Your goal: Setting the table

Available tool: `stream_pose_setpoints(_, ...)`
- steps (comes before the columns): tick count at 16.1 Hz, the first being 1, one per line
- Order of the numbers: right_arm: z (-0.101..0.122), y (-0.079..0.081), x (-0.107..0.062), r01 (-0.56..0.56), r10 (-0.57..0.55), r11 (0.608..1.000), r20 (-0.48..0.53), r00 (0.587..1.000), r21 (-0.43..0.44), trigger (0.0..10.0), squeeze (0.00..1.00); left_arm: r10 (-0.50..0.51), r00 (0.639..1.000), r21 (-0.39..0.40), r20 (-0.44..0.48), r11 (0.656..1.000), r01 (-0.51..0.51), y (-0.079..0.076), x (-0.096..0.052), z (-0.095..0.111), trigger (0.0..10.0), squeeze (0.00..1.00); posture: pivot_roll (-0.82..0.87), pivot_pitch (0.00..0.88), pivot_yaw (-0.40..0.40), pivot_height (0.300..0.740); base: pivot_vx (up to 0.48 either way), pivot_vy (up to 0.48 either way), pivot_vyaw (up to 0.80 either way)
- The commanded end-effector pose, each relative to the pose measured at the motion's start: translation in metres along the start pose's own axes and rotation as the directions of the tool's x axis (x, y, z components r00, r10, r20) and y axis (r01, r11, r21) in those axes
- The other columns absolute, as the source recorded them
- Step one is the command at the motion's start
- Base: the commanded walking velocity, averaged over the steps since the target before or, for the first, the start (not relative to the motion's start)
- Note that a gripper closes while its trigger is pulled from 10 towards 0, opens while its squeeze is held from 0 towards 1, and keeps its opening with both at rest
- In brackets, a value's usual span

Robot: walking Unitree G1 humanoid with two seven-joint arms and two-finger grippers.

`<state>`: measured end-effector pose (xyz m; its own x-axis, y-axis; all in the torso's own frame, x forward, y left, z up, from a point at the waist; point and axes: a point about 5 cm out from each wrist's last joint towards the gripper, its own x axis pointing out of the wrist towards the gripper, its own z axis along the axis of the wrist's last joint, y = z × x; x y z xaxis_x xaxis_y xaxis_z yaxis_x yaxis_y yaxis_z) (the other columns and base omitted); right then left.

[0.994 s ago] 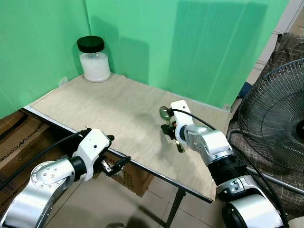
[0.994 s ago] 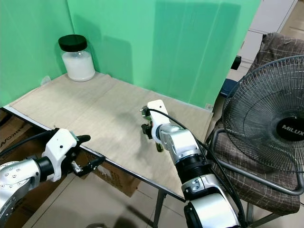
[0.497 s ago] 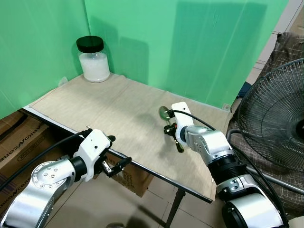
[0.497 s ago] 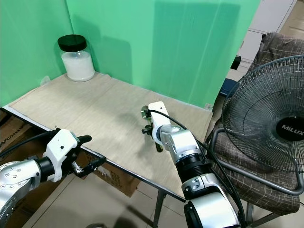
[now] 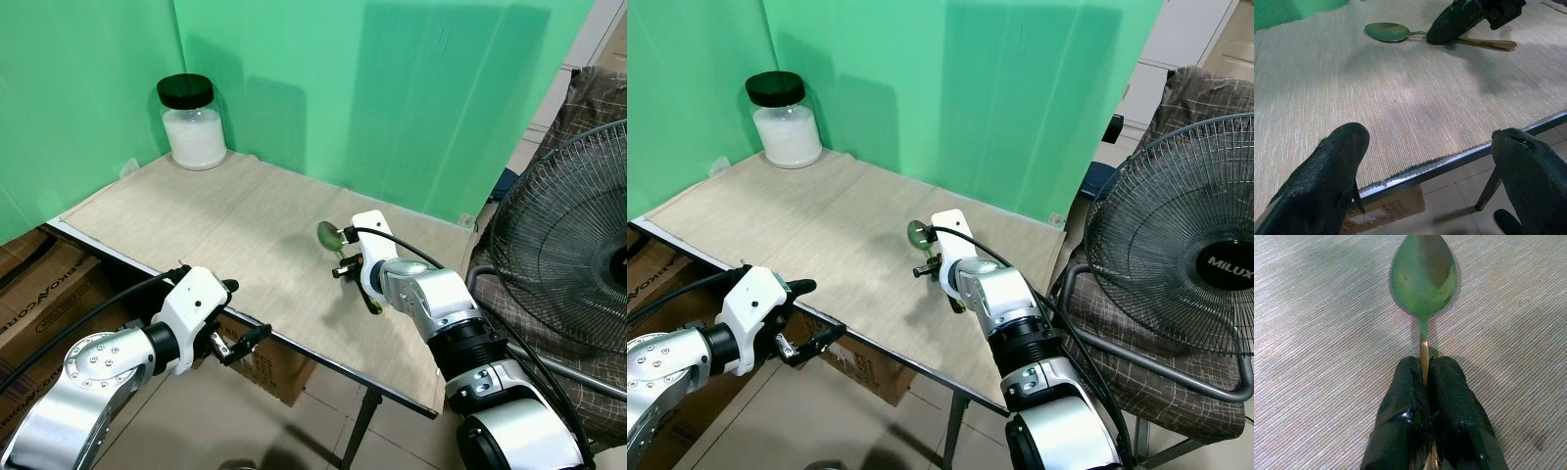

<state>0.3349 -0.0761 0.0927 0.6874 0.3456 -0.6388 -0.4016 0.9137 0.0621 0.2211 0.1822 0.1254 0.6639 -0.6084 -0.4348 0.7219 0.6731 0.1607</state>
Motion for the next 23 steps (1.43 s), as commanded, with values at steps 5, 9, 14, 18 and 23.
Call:
stream_pose_setpoints(5, 0.033, -0.028, -0.061, 0.009, -0.030, 0.997, 0.288, 0.957, 0.072, 0.0, 0.00, 0.066, 0.994, 0.032, 0.088, 0.997, -0.069, 0.002, 0.002, 0.022, 10.0, 0.00, 0.20, 0.000, -0.051, 0.740, 0.000, 0.000, 0.00)
stream_pose_setpoints(9, 0.014, -0.031, -0.109, 0.092, -0.072, 0.995, 0.447, 0.892, -0.024, 10.0, 0.00, 0.309, 0.936, 0.004, 0.169, 0.949, -0.314, 0.012, 0.013, 0.044, 10.0, 0.00, 0.18, 0.000, -0.041, 0.740, 0.000, 0.000, 0.00)
stream_pose_setpoints(14, -0.009, -0.020, -0.131, 0.189, -0.221, 0.975, 0.531, 0.818, 0.115, 10.0, 0.00, 0.378, 0.901, -0.072, 0.214, 0.926, -0.371, 0.002, 0.018, 0.050, 10.0, 0.00, 0.17, 0.000, -0.033, 0.740, 0.000, 0.000, -0.32)
stream_pose_setpoints(18, -0.018, -0.035, -0.122, 0.307, -0.350, 0.937, 0.472, 0.809, 0.170, 10.0, 0.00, 0.428, 0.881, -0.081, 0.203, 0.904, -0.420, 0.003, 0.021, 0.046, 10.0, 0.00, 0.17, 0.000, -0.037, 0.740, 0.000, 0.000, -0.80)
stream_pose_setpoints(23, -0.019, -0.033, -0.119, 0.313, -0.353, 0.935, 0.478, 0.804, 0.165, 10.0, 0.00, 0.469, 0.862, -0.106, 0.192, 0.883, -0.457, 0.009, 0.025, 0.044, 10.0, 0.00, 0.17, 0.000, -0.039, 0.740, 0.000, 0.000, -0.80)
